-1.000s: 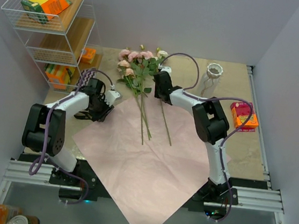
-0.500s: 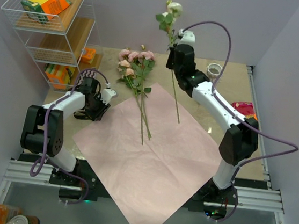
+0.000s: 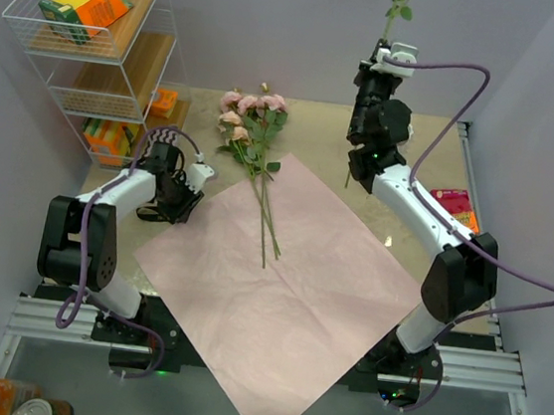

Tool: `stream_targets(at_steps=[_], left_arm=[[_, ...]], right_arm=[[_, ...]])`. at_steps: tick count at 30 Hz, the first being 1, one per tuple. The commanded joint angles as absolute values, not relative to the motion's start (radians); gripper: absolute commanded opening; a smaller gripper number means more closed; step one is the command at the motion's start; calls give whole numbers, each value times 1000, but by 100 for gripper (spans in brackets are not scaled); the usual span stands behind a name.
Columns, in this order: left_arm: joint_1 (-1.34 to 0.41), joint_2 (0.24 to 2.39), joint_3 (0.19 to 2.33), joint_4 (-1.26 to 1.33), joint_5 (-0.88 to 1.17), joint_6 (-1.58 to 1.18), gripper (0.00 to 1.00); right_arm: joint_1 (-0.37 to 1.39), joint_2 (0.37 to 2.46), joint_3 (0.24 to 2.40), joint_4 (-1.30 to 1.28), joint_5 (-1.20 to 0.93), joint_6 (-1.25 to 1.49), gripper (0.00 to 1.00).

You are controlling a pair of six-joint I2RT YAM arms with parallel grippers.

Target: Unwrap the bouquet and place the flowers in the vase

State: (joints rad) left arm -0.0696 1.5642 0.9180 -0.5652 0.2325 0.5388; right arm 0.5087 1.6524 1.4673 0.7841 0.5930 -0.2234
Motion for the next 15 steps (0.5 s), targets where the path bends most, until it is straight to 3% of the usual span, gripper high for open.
stream_targets(at_steps=[1, 10, 15], left_arm=[[-54, 1549, 963, -572, 273, 563, 40], [-40, 1574, 1003, -595, 298, 584, 40], [-25, 1595, 1034, -623, 319, 600, 40]], right_arm=[[473, 1710, 1618, 1115, 638, -466, 0], [397, 1833, 1822, 1288, 566, -673, 0], [344, 1864, 1816, 1448, 500, -758, 0]])
